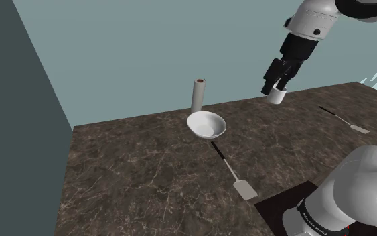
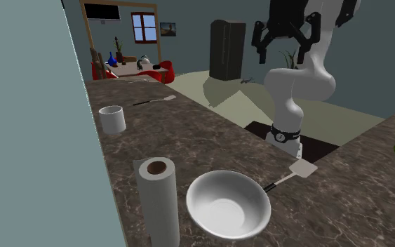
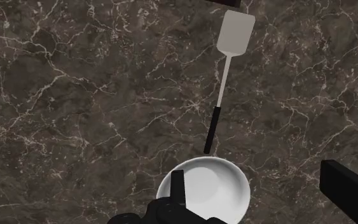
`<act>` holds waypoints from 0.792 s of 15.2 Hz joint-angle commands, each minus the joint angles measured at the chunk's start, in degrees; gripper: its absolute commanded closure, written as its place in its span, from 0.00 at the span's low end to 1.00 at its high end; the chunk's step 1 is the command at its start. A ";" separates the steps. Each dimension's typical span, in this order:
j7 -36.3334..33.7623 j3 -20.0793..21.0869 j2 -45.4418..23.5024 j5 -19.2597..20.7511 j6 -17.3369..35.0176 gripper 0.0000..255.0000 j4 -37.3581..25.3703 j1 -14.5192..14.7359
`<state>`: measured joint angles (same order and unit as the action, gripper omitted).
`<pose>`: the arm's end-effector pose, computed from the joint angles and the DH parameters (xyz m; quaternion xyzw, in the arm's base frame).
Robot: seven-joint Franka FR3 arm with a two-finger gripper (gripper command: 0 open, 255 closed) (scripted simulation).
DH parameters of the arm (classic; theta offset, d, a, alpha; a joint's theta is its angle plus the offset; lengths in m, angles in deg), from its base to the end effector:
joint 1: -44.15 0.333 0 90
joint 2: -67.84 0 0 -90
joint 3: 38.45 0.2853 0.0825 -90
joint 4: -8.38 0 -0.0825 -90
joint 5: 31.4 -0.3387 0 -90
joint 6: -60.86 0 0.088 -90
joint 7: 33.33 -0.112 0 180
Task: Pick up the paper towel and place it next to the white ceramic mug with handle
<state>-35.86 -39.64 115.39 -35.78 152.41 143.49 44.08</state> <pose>0.2757 0.0004 0.5781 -0.9979 0.0296 -0.0341 0.0464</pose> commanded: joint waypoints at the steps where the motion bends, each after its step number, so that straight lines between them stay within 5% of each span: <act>1: 0.00 0.00 0.00 0.00 0.00 0.00 0.00 0.00; 12: -3.51 2.01 -20.90 1.65 17.98 0.00 -6.04 -1.65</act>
<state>-39.13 -37.67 96.43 -34.42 169.00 138.37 42.66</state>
